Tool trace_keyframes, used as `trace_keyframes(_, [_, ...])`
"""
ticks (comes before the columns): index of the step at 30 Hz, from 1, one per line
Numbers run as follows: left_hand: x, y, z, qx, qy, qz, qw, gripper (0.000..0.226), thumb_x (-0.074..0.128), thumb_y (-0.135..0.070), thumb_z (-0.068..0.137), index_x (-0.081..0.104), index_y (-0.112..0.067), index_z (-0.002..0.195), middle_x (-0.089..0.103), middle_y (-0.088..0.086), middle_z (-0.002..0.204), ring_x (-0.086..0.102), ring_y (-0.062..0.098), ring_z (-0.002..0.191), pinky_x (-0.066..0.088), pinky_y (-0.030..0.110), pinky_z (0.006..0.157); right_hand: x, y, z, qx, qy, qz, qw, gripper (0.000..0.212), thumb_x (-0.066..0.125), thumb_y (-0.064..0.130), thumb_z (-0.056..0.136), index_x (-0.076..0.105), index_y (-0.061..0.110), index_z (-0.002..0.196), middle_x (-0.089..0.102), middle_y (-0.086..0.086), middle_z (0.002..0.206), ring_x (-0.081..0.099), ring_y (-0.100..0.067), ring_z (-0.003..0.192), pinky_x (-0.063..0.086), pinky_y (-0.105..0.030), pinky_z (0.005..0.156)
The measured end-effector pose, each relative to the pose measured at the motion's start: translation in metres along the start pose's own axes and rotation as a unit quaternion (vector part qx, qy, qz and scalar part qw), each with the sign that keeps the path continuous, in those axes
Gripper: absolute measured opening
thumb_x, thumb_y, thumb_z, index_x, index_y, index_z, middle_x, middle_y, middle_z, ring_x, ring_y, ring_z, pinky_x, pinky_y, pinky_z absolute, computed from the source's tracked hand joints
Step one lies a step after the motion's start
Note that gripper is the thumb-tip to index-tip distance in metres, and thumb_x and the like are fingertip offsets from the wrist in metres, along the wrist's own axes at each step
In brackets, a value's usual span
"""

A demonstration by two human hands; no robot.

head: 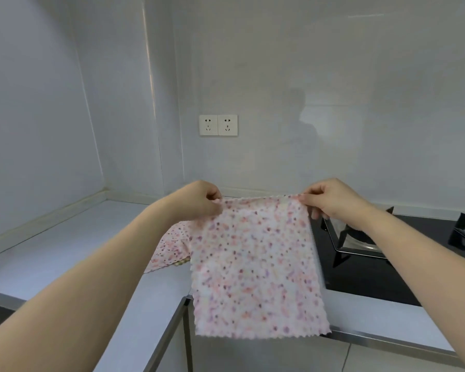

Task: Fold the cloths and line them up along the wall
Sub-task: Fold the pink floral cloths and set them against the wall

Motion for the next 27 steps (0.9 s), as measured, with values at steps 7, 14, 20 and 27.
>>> trace_keyframes(7, [0.049, 0.051, 0.063, -0.023, -0.087, 0.012, 0.996, 0.003, 0.060, -0.021, 0.089, 0.061, -0.021, 0.086, 0.065, -0.001, 0.093, 0.060, 0.021, 0.081, 0.049, 0.032, 0.072, 0.040, -0.053, 0.051, -0.026, -0.074, -0.012, 0.997, 0.018, 0.064, 0.020, 0.090, 0.071, 0.029, 0.076, 0.066, 0.016, 0.068, 0.062, -0.006, 0.062, 0.049, -0.027, 0.065])
trace_keyframes(14, [0.086, 0.060, 0.040, 0.093, -0.106, 0.099, 0.985, 0.016, 0.053, -0.018, 0.095, 0.066, -0.016, 0.106, 0.062, -0.002, 0.102, 0.057, 0.017, 0.089, 0.043, 0.029, 0.074, 0.081, -0.086, 0.035, -0.110, -0.001, -0.166, 0.980, 0.014, 0.052, 0.014, 0.091, 0.064, 0.021, 0.092, 0.060, 0.011, 0.093, 0.057, -0.007, 0.081, 0.050, -0.031, 0.074])
trace_keyframes(20, [0.139, 0.069, -0.019, 0.216, -0.011, 0.161, 0.963, 0.019, 0.051, -0.018, 0.092, 0.069, -0.019, 0.098, 0.064, -0.006, 0.095, 0.059, 0.015, 0.085, 0.046, 0.025, 0.069, 0.115, -0.118, -0.024, -0.134, 0.089, -0.282, 0.946, 0.016, 0.049, 0.013, 0.086, 0.060, 0.022, 0.093, 0.055, 0.015, 0.093, 0.055, -0.010, 0.086, 0.046, -0.030, 0.075])
trace_keyframes(27, [0.154, 0.075, -0.036, 0.208, 0.012, 0.193, 0.959, 0.035, 0.035, -0.035, 0.086, 0.065, -0.021, 0.097, 0.060, -0.006, 0.095, 0.055, 0.015, 0.085, 0.050, 0.033, 0.071, 0.132, -0.125, -0.049, -0.164, 0.103, -0.284, 0.939, 0.020, 0.046, 0.024, 0.083, 0.061, 0.024, 0.096, 0.058, 0.011, 0.099, 0.053, -0.013, 0.094, 0.044, -0.028, 0.080])
Point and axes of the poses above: each hand's wrist, its own z-axis towards the middle knuckle, its own x-axis out of the palm, y = z × x, the point moved 8 cm from there along z, towards the middle knuckle
